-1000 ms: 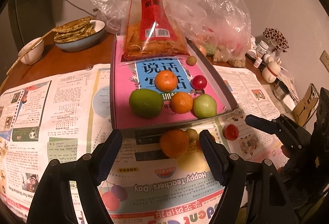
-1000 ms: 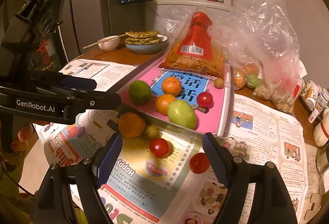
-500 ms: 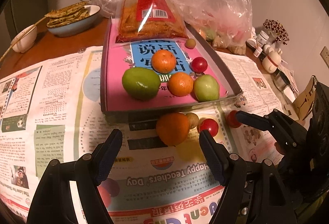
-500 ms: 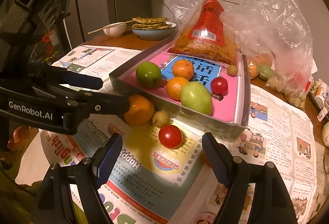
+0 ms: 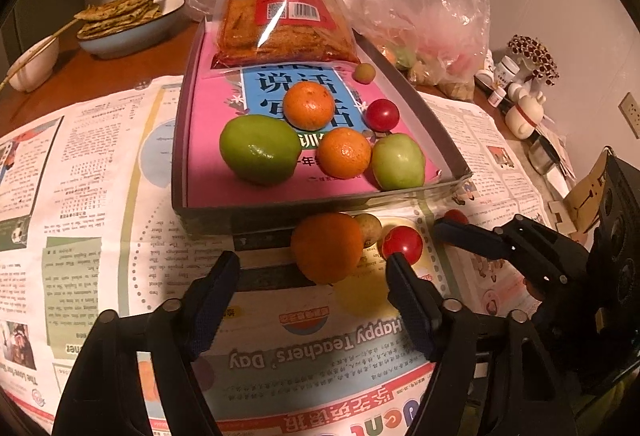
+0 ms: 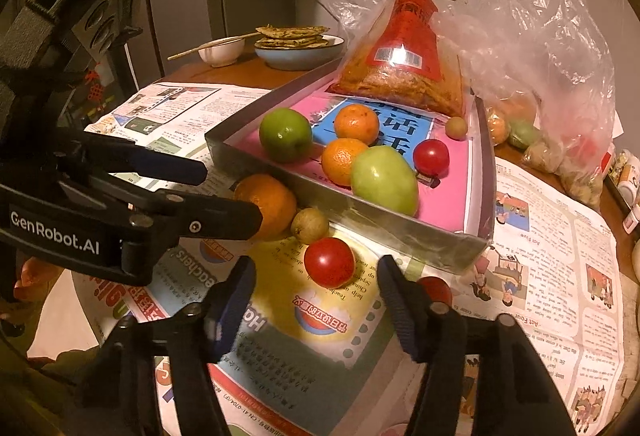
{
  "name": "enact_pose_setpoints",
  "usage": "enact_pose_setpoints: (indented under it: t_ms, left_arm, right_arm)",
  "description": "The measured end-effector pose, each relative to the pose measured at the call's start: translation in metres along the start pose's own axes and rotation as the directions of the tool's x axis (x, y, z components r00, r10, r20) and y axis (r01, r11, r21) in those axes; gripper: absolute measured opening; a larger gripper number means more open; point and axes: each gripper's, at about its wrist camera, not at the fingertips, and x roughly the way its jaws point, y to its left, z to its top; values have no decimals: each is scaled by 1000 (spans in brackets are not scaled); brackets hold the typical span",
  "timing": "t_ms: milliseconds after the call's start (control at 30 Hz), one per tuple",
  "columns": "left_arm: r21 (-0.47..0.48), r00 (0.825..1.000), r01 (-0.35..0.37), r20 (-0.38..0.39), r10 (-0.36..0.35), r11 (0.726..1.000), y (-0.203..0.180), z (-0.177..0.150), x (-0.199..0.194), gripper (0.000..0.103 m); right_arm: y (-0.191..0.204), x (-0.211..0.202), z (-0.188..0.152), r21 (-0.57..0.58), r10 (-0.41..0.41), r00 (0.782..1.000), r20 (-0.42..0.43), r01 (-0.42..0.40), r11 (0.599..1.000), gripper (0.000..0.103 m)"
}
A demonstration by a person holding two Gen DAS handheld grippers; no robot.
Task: Organize fruits
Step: 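Grasp the orange with the left tool while the right tool grasps a cherry tomato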
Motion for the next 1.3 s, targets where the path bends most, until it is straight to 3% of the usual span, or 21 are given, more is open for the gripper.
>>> enact_pose_setpoints:
  t_ms: [200,567,967,1300]
  left_arm:
    - [-2,1000,13,-6,-13,1000,0,0,5,61]
    - [-2,1000,21,-15,-21,1000,-1,3,13,58]
    - [-14,999,42,-28,-43,999,-3,5,24,44]
    - [-13,998,46,-33,-47,999,-4,6,23,42]
  right_arm:
    - [0,8,1,-16,-2,1000,-7,2,1000,44]
    - [-4,22,1,-24,-16,999,-35,16,1000,30]
    - [-10,12,-1,-5,-9,1000,-15,9,1000,30]
    - [-13,-2,0,5,-3,1000,10,3,1000,30]
